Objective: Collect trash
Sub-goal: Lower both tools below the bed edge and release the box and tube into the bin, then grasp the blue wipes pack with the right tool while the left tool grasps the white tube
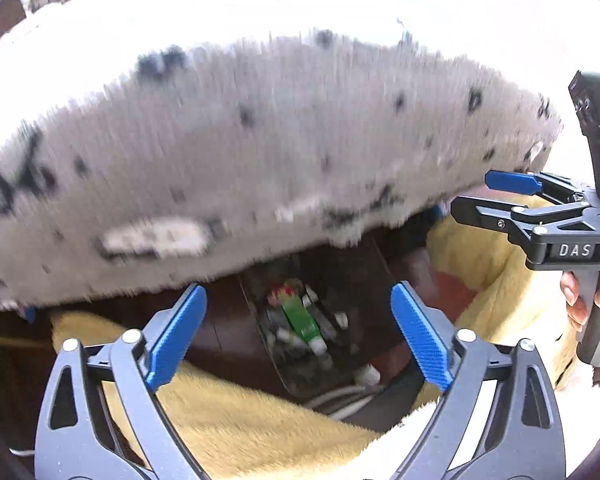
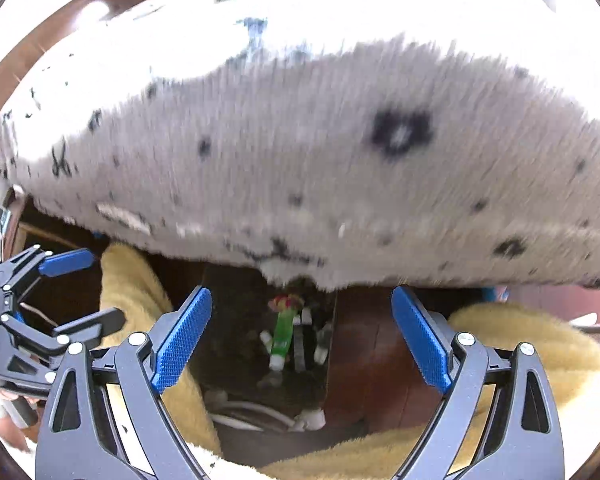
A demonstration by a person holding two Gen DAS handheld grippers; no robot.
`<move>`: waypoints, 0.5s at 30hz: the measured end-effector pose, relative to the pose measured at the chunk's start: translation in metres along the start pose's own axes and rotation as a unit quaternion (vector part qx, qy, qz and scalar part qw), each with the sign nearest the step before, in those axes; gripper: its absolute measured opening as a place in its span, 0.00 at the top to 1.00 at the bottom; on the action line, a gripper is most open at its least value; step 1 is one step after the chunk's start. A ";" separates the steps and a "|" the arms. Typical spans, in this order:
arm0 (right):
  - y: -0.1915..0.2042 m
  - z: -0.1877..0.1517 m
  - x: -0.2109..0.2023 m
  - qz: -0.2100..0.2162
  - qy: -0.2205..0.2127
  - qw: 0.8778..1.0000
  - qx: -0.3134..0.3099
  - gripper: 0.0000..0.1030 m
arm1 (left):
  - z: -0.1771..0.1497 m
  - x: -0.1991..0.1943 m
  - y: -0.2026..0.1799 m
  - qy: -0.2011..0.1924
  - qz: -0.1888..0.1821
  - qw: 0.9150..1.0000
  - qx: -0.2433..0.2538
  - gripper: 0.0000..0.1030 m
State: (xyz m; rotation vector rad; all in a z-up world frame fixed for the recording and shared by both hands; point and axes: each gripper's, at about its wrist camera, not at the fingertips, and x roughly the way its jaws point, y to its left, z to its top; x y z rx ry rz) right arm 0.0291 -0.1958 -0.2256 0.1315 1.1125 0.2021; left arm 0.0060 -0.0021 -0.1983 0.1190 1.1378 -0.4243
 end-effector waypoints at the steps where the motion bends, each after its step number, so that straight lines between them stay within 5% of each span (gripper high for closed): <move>1: -0.001 0.006 -0.006 -0.003 -0.010 1.000 0.001 0.11 | 0.006 -0.006 0.001 -0.011 0.002 1.000 0.002 0.11; 15: -0.018 0.095 -0.050 -0.034 -0.113 0.993 0.015 0.08 | 0.077 -0.041 0.045 -0.103 0.044 0.993 -0.031 0.10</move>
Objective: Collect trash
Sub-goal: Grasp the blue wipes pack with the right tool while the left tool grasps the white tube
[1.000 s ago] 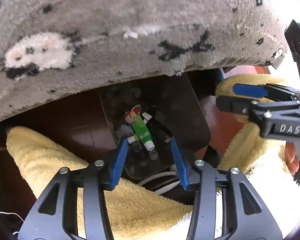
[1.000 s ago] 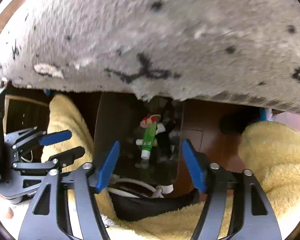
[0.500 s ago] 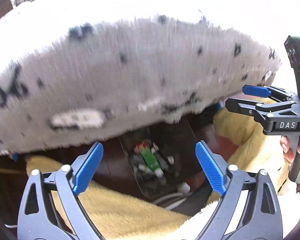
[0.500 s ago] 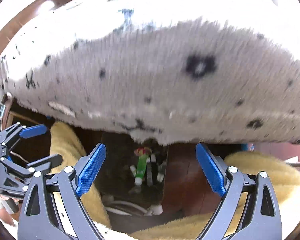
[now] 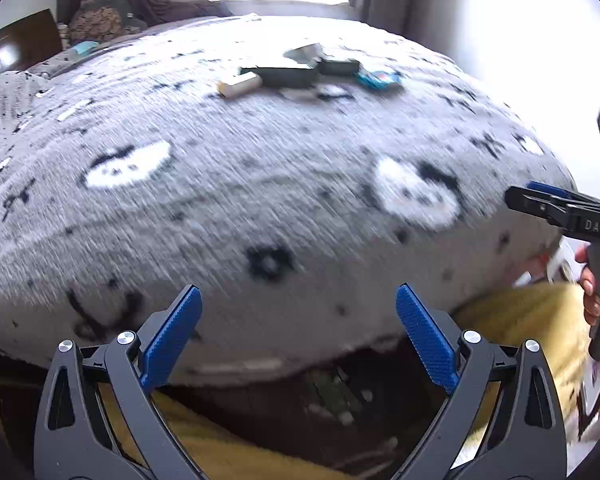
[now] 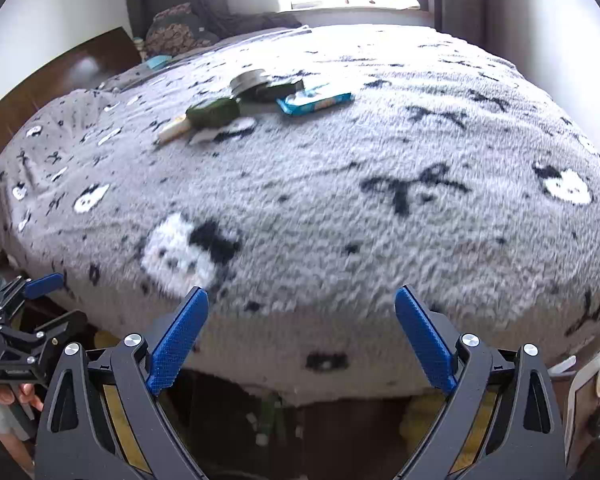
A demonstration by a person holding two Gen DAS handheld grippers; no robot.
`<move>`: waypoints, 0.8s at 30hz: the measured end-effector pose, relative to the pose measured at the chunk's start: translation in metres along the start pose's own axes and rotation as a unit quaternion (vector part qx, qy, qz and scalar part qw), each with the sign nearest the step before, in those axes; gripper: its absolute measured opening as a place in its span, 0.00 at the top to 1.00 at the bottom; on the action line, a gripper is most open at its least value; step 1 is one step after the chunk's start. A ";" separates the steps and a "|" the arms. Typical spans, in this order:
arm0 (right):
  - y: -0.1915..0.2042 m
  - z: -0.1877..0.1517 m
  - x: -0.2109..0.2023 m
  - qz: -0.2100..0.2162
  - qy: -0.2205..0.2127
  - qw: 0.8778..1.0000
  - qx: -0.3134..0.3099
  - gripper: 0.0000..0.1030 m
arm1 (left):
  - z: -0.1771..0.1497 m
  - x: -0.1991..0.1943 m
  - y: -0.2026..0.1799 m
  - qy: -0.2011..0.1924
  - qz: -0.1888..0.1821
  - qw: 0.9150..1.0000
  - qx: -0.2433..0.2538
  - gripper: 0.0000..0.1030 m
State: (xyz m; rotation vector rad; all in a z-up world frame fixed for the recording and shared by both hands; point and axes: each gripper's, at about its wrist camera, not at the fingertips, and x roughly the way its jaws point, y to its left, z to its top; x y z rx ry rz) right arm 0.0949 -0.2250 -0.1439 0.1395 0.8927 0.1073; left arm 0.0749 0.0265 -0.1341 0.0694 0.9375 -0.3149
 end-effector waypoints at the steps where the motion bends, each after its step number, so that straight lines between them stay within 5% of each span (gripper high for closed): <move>1: -0.001 0.005 0.003 -0.002 -0.002 1.000 0.001 0.08 | 0.005 0.002 0.007 -0.003 0.004 1.000 -0.002 0.10; 14: -0.009 0.085 0.060 -0.049 -0.004 0.999 -0.005 0.08 | 0.089 0.060 0.043 -0.012 0.027 1.000 -0.009 0.13; 24: -0.009 0.133 0.111 -0.060 0.012 0.998 -0.015 0.08 | 0.151 0.124 0.063 0.009 0.016 1.000 -0.013 0.45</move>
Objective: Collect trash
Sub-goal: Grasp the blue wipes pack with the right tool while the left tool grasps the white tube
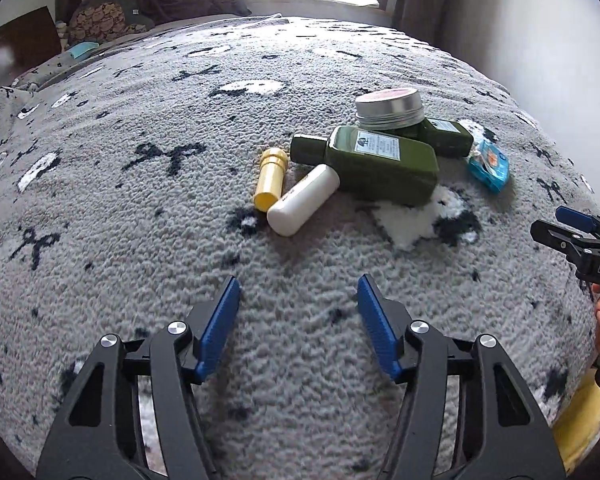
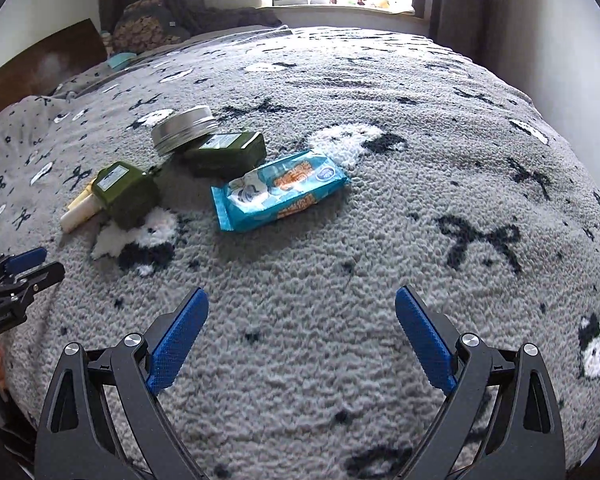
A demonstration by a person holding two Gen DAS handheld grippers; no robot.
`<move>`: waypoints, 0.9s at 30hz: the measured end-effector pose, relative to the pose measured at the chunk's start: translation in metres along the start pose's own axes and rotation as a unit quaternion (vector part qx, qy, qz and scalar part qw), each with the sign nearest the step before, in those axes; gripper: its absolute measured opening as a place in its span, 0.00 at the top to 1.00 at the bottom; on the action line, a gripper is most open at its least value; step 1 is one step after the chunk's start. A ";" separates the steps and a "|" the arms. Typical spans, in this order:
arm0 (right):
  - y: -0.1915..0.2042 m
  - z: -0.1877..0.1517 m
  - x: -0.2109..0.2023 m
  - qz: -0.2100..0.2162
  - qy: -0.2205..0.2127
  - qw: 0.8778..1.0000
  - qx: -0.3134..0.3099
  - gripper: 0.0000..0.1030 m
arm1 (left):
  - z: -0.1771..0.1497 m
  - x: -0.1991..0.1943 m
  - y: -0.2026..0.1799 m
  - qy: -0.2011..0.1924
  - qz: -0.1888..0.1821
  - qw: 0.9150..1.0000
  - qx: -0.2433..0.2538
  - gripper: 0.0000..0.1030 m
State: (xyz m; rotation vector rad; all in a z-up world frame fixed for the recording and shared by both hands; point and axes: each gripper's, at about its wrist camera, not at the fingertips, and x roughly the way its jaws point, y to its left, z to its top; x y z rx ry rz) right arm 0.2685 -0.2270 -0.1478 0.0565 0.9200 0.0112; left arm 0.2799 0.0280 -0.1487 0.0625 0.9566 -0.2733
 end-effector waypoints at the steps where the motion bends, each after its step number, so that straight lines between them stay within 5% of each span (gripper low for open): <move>1: 0.000 0.003 0.004 0.002 0.003 1.000 0.002 0.08 | 0.004 0.004 0.000 0.000 -0.001 1.000 0.000 0.45; 13: 0.012 0.041 0.049 0.042 0.026 0.999 0.016 0.07 | 0.039 0.038 -0.001 0.002 -0.015 1.000 0.009 0.46; 20: 0.018 0.062 0.067 0.036 0.028 0.999 0.020 0.07 | 0.044 0.044 -0.009 0.003 -0.010 1.000 0.020 0.66; 24: 0.025 0.066 0.074 0.012 0.027 1.000 -0.001 0.20 | 0.040 0.042 -0.008 0.003 -0.010 1.000 0.019 0.74; 27: 0.025 0.065 0.072 0.008 0.023 1.000 -0.017 0.38 | 0.037 0.038 -0.010 0.002 -0.010 1.000 0.022 0.80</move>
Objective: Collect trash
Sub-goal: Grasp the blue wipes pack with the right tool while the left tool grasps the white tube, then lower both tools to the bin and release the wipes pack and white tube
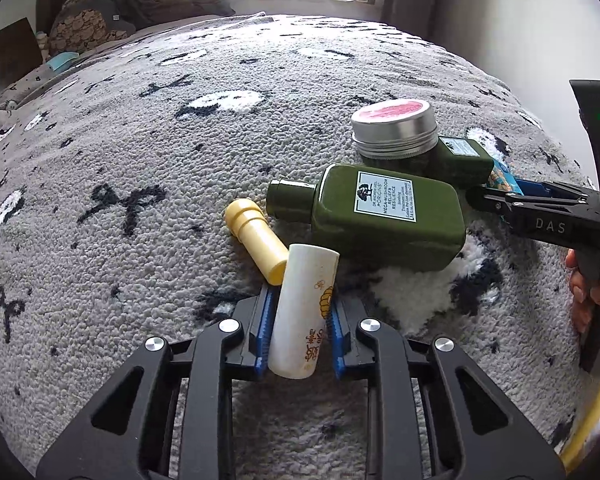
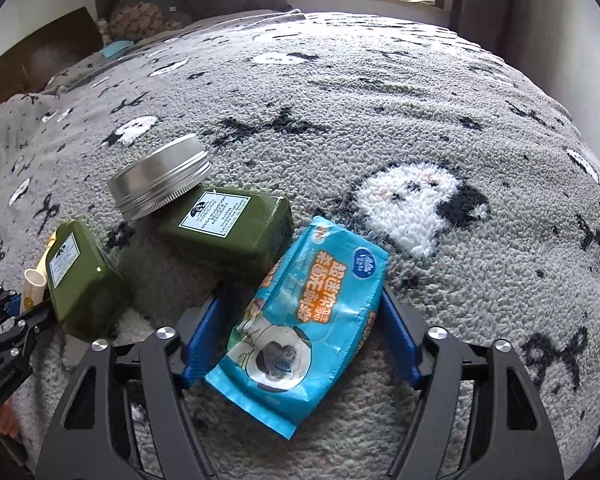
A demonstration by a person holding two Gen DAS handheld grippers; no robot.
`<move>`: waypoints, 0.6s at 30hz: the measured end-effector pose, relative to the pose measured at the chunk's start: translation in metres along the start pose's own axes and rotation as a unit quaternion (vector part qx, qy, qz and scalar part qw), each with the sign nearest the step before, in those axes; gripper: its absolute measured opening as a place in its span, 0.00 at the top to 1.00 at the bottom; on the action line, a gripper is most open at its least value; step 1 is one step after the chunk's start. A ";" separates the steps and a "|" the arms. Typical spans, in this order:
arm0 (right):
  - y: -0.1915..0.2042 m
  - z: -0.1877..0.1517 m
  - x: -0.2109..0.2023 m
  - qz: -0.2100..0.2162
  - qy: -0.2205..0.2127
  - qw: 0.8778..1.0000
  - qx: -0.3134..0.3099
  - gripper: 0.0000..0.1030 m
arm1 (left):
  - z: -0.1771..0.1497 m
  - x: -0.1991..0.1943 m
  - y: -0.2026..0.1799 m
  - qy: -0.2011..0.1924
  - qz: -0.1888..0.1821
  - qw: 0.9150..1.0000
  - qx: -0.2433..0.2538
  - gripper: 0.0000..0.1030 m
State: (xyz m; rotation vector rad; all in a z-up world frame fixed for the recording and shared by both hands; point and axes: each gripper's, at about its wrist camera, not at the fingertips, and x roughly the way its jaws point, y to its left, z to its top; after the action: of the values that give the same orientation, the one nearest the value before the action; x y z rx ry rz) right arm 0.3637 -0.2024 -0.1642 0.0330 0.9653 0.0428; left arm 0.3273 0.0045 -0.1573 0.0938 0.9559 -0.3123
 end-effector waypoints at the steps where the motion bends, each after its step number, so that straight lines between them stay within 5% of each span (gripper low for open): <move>1: -0.001 -0.001 -0.002 0.002 -0.001 1.000 -0.005 0.42 | -0.001 -0.002 -0.001 0.000 0.002 1.000 0.002 0.82; 5: -0.003 -0.010 -0.012 0.004 -0.002 1.000 -0.016 0.57 | -0.009 -0.010 -0.005 -0.003 0.003 1.000 0.006 0.83; 18: -0.004 -0.089 -0.088 0.022 -0.016 0.999 -0.035 0.63 | -0.073 -0.072 -0.035 -0.010 -0.019 1.000 0.008 0.83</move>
State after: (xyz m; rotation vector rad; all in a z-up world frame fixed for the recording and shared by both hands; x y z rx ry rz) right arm 0.2406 -0.2102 -0.1430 -0.0104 0.9305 0.1160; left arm 0.2200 0.0027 -0.1385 0.0874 0.9370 -0.3559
